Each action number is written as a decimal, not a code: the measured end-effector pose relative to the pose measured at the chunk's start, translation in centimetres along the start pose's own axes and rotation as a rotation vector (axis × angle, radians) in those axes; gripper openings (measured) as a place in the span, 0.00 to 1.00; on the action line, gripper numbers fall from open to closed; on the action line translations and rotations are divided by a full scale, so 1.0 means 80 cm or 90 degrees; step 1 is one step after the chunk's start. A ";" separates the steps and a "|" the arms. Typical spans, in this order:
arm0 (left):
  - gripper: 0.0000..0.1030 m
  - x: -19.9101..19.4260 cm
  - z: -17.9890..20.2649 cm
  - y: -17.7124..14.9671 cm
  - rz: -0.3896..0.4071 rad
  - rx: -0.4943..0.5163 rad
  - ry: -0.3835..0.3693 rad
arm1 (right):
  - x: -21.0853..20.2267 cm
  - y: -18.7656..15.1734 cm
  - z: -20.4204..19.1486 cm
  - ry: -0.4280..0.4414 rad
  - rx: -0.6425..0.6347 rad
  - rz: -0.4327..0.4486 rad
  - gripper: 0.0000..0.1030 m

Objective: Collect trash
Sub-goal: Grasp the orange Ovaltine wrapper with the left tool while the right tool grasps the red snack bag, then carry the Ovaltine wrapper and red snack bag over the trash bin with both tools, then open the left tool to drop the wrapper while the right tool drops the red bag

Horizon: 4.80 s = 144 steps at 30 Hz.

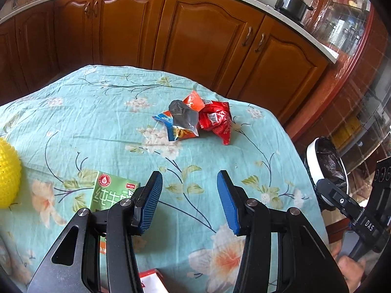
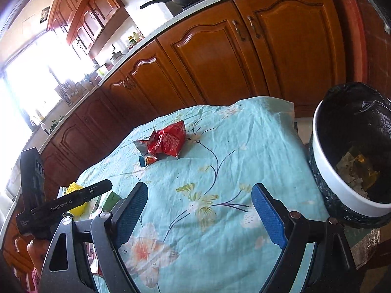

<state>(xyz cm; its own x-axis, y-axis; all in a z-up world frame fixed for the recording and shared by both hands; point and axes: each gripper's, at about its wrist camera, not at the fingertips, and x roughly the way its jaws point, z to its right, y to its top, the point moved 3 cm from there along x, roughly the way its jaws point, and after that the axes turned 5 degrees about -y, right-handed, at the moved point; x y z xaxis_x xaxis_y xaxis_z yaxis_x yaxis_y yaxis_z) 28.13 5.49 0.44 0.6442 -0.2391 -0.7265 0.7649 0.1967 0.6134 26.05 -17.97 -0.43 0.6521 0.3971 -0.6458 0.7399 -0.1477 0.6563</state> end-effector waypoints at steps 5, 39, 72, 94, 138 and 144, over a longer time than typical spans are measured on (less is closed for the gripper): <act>0.45 0.013 -0.009 0.019 -0.003 0.011 0.030 | 0.021 0.012 -0.024 0.012 -0.021 -0.008 0.86; 0.01 0.154 -0.018 0.085 -0.084 0.096 0.122 | 0.212 0.077 -0.057 0.097 0.038 -0.129 0.36; 0.00 0.013 0.104 0.007 0.006 0.132 -0.016 | 0.026 0.025 0.008 0.022 0.015 -0.005 0.21; 0.00 0.006 0.236 -0.035 -0.009 0.203 -0.114 | -0.111 -0.007 0.121 -0.072 0.070 0.090 0.21; 0.00 0.132 0.397 -0.010 -0.068 0.294 -0.132 | -0.133 0.040 0.248 -0.182 0.093 0.110 0.21; 0.01 0.149 0.405 -0.012 -0.086 0.300 -0.125 | -0.123 0.044 0.256 -0.186 0.091 0.095 0.22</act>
<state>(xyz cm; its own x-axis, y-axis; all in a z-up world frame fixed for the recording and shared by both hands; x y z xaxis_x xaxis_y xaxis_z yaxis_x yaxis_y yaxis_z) 34.96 -28.41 1.20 0.4928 -0.4156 -0.7645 0.7269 -0.2863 0.6242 25.61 -40.95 0.24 0.7589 0.0891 -0.6451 0.6355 -0.3174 0.7039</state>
